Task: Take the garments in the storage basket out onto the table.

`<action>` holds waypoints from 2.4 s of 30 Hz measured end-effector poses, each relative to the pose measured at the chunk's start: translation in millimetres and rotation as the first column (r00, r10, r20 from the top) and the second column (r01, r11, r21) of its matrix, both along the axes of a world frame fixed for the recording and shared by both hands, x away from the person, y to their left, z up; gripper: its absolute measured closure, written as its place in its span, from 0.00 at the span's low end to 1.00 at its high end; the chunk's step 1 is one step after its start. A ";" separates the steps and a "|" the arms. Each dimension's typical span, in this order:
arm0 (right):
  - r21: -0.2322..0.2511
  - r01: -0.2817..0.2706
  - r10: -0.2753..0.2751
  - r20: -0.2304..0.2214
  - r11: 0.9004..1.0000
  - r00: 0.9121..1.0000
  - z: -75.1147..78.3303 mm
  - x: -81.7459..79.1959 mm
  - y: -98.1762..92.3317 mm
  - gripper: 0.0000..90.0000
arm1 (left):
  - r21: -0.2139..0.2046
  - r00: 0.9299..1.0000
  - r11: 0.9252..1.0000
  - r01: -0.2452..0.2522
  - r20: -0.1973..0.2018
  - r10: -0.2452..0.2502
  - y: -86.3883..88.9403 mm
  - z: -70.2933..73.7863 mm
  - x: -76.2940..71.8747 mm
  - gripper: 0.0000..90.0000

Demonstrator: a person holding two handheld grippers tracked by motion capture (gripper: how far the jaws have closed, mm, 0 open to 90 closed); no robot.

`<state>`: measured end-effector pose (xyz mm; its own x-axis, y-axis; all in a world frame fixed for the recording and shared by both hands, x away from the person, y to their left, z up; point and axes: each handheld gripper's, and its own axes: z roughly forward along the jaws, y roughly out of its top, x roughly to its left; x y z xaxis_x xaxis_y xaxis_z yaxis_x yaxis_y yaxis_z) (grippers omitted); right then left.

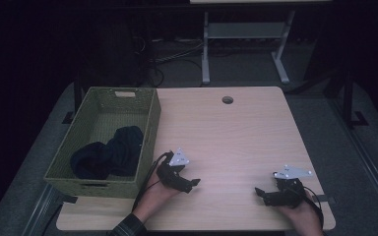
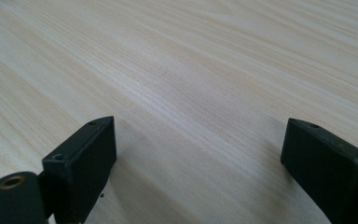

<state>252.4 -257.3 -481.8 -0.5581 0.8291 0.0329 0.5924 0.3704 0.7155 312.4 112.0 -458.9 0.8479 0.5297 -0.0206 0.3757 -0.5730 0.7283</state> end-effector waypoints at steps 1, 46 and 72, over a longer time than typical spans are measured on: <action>0.000 0.000 0.000 0.000 1.000 1.000 0.0 0.0 0.0 0.11 | -0.003 1.000 1.000 -0.002 0.001 0.002 0.7 0.8 0.2 0.15; 0.000 0.000 0.000 0.000 1.000 1.000 0.0 0.0 0.0 0.11 | -0.026 0.997 0.997 0.071 0.007 -0.071 1.1 51.1 -0.1 0.15; 0.002 0.000 0.000 -0.001 1.000 1.000 0.1 -0.2 0.1 0.11 | -0.015 0.996 0.996 0.087 -0.003 -0.087 4.5 79.9 5.5 0.15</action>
<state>252.2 -257.2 -481.7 -0.5584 0.8288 0.0349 0.5931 0.3695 0.7153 317.9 116.5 -379.0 0.8905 0.4539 -0.0312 0.3277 -0.5925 0.7359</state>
